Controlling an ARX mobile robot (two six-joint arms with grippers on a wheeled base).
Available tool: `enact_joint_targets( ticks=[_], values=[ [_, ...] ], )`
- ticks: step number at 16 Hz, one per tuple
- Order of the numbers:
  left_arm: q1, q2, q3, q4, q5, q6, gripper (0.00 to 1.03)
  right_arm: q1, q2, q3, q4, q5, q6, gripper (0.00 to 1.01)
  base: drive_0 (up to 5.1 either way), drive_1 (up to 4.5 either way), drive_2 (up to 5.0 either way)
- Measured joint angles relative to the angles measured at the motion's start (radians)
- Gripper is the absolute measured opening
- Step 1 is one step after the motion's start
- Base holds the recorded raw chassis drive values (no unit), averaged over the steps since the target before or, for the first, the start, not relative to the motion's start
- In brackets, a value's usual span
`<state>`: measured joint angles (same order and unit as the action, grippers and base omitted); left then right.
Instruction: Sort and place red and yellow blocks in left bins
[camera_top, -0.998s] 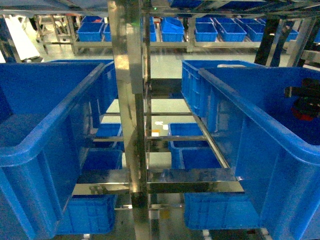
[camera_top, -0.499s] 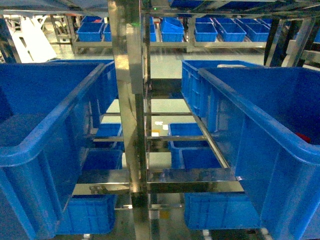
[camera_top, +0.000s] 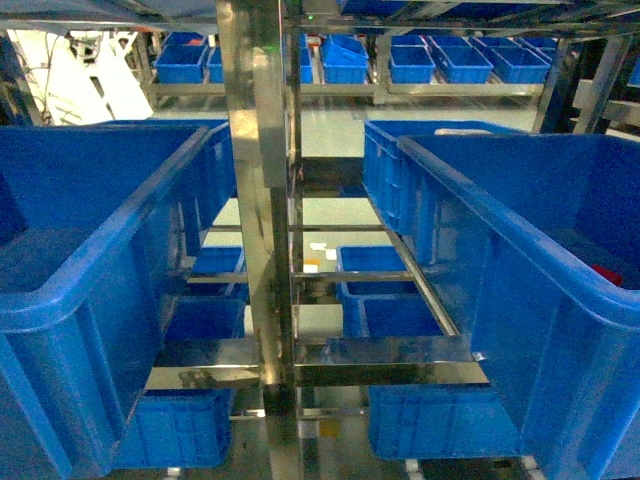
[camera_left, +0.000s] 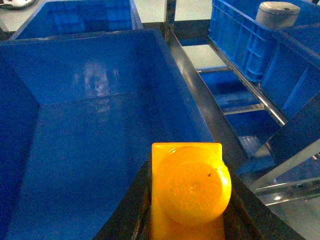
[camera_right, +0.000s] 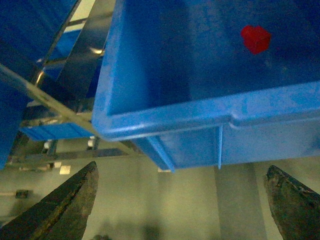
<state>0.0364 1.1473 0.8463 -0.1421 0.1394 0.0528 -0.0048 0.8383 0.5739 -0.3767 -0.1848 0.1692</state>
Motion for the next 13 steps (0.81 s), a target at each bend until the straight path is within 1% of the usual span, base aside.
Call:
enact_joint_targets(
  ticks=[3, 6, 8, 11, 12, 13],
  values=[
    [0.0, 0.0, 0.0, 0.0, 0.0, 0.0, 0.27, -0.002, -0.049, 0.0, -0.055, -0.015, -0.015, 0.98, 0.0, 0.0, 0.0],
    [0.0, 0.0, 0.0, 0.0, 0.0, 0.0, 0.27, -0.002, -0.132, 0.0, -0.153, -0.033, -0.05, 0.98, 0.0, 0.0, 0.0],
    [0.0, 0.0, 0.0, 0.0, 0.0, 0.0, 0.27, -0.002, -0.137, -0.004, -0.14, -0.033, -0.065, 0.98, 0.0, 0.0, 0.0],
    [0.0, 0.0, 0.0, 0.003, 0.002, 0.0, 0.27, -0.002, -0.134, -0.011, -0.143, -0.033, -0.066, 0.98, 0.0, 0.0, 0.0],
    [0.002, 0.001, -0.013, 0.063, -0.007, 0.013, 0.27, -0.002, -0.133, -0.011, -0.144, -0.033, -0.066, 0.98, 0.0, 0.0, 0.0],
    [0.012, 0.016, -0.009, 0.029, 0.0, 0.023, 0.27, -0.002, -0.133, -0.011, -0.143, -0.033, -0.066, 0.98, 0.0, 0.0, 0.0]
  ],
)
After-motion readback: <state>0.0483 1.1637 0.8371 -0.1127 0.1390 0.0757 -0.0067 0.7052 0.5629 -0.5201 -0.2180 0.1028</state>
